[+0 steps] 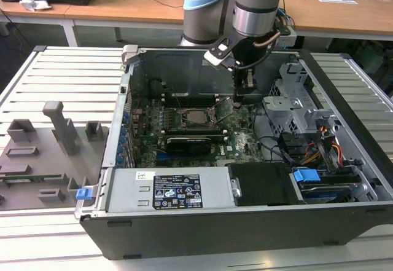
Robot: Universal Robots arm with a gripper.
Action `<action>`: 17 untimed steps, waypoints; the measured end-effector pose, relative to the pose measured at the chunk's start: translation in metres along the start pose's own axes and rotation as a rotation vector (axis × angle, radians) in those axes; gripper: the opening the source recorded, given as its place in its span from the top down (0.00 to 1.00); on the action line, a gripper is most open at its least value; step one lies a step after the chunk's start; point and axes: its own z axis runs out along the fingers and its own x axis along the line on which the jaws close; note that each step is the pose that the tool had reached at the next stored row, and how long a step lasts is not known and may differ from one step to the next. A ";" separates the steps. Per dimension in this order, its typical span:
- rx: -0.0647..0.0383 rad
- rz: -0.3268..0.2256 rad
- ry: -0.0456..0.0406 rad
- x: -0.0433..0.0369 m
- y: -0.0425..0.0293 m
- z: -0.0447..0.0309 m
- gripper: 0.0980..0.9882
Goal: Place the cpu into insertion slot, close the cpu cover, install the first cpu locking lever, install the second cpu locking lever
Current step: 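Close the cpu cover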
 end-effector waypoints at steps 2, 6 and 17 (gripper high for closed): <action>0.001 -0.001 0.0002 0.0000 0.0020 0.0012 0.99; 0.002 -0.005 -0.0004 0.0000 0.0048 0.0047 0.99; 0.002 -0.013 -0.0001 0.0000 -0.0034 0.0125 0.99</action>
